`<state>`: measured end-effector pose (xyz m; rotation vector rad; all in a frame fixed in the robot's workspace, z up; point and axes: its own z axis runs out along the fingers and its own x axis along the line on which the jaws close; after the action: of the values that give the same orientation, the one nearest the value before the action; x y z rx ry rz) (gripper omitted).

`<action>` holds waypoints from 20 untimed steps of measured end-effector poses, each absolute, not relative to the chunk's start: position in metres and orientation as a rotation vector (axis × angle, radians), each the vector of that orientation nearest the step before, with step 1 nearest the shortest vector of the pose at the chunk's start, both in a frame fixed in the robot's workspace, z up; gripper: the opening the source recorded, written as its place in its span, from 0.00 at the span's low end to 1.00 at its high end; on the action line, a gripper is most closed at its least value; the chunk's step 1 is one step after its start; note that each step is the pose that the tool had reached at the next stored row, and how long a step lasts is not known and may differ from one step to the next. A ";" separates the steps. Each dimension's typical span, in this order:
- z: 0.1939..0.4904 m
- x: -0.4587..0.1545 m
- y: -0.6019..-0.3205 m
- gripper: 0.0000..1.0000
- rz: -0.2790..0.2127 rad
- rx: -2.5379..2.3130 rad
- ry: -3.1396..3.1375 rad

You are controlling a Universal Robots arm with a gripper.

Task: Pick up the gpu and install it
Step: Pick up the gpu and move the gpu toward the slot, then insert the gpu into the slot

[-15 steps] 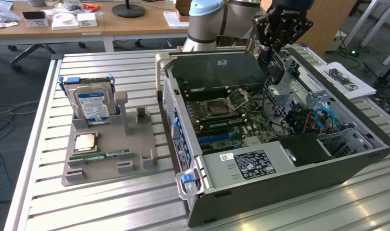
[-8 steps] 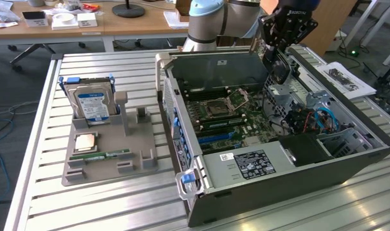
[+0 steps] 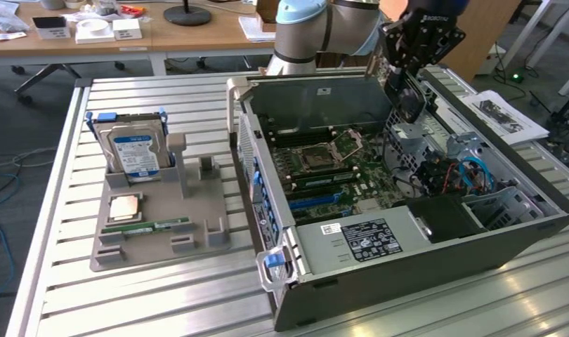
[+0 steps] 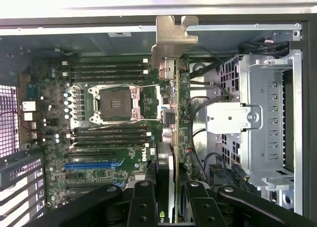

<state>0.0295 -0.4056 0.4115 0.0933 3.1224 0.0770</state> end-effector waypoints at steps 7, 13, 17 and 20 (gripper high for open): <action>0.412 0.030 -0.413 0.27 0.077 0.093 3.122; 0.412 0.030 -0.422 0.27 0.077 0.093 3.122; 0.412 0.030 -0.424 0.27 0.077 0.093 3.122; 0.411 0.030 -0.424 0.27 0.077 0.093 3.122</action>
<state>0.0298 -0.4245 0.4115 0.0933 3.1224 0.0769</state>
